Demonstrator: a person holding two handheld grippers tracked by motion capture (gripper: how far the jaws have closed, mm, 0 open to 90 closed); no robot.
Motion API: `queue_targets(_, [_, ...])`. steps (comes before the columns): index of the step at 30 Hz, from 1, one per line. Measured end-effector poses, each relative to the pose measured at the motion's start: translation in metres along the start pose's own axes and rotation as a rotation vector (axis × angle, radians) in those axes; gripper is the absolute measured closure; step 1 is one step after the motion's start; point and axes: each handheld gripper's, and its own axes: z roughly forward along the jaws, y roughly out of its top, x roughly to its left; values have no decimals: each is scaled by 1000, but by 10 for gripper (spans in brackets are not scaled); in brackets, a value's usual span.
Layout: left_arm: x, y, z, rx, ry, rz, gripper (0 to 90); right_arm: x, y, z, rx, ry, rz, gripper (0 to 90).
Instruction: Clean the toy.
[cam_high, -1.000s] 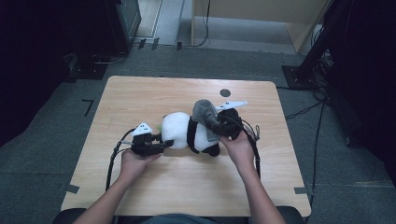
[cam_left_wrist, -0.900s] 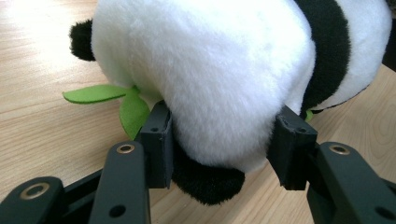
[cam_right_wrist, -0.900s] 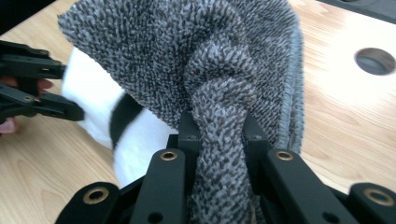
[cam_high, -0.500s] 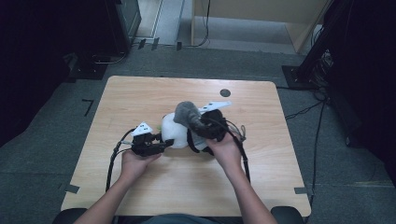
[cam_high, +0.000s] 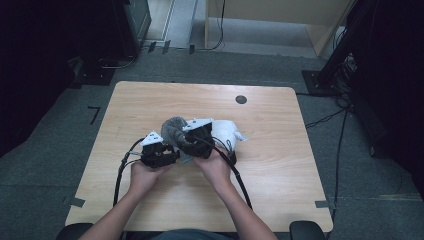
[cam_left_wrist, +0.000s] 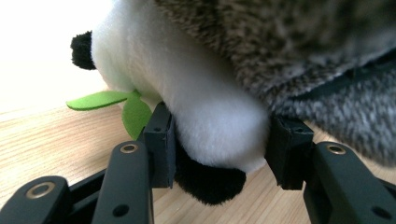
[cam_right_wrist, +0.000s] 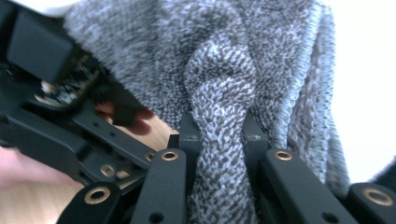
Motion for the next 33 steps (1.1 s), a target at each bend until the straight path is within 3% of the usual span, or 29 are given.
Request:
queue_targets(4, [-2, 0, 2, 10, 5, 32, 522, -6, -6, -10, 4, -20, -18, 779])
queue_targets(9, [2, 0, 2, 18, -4, 1, 526, -21, -15, -30, 14, -100, -25, 776])
queue_targets(11, [0, 0, 2, 24, -1, 23, 529, -33, -24, -39, 11, -84, 11, 778])
queue_targets(14, [1, 0, 2, 27, -9, 13, 530, -44, -31, -52, -14, -69, 51, 780])
queue_targets(18, [3, 0, 2, 29, -22, 1, 530, -54, -37, -69, -32, -82, 77, 781])
queue_targets(22, [5, -1, 1, 29, -32, -9, 528, -63, -44, -79, -54, -87, 91, 781])
queue_targets(25, [5, -2, 1, 33, -34, -8, 528, -70, -50, -84, -70, -65, 133, 781])
queue_targets(30, [4, 0, 1, 40, -31, -2, 527, -82, -60, -97, -86, -82, 168, 781])
queue_targets(33, [3, 1, 0, 45, -26, 7, 528, -87, -63, -105, -89, -115, 191, 781])
